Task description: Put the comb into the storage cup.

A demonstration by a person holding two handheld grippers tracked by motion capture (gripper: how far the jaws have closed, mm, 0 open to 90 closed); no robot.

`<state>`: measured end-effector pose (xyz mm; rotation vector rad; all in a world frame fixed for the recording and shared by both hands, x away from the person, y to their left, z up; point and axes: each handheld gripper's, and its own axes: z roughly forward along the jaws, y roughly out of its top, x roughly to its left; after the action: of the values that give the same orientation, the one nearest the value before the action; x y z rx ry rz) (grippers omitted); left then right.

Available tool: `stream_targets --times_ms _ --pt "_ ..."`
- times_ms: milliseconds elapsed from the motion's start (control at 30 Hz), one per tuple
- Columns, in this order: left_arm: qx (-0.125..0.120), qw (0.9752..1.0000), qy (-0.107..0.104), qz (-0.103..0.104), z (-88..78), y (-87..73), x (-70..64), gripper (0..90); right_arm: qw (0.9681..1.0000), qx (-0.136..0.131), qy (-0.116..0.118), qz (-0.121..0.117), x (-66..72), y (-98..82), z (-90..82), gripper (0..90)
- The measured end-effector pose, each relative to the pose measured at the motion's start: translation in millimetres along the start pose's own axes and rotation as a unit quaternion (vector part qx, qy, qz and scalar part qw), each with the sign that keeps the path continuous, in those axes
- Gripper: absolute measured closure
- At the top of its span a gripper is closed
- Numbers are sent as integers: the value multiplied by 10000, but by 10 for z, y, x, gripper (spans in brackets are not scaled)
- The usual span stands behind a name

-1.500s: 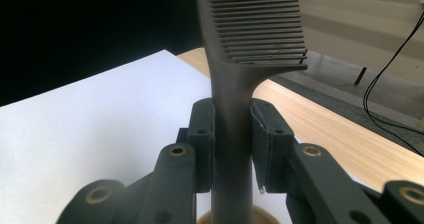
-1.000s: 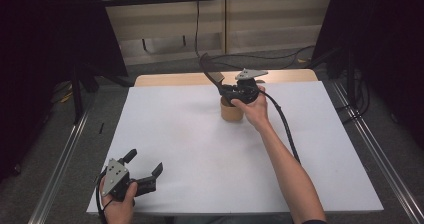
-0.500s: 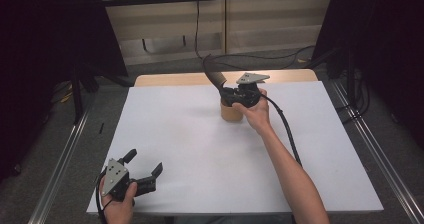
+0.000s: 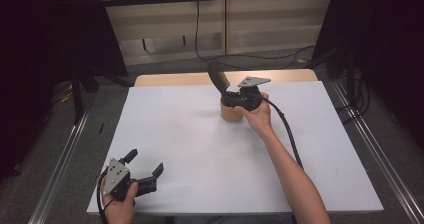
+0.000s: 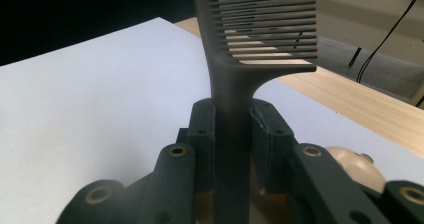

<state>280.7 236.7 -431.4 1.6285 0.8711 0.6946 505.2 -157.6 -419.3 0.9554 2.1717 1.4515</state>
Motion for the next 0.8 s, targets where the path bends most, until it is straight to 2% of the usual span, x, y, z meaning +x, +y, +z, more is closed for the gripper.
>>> stream_targets --times_ms 333,433,500,800 --pt "-9 10000 -10 -13 -3 1 1 28 9999 97 -61 -9 13 -1 50 711" --pt "-1 10000 -9 3 -5 1 3 28 9999 88 -52 90 12 -1 38 662" --pt "0 10000 -4 -4 -1 0 3 28 9999 66 -50 85 10 7 25 664" --pt "-10 10000 11 -16 1 -1 8 28 9999 -59 -33 119 69 52 0 543"
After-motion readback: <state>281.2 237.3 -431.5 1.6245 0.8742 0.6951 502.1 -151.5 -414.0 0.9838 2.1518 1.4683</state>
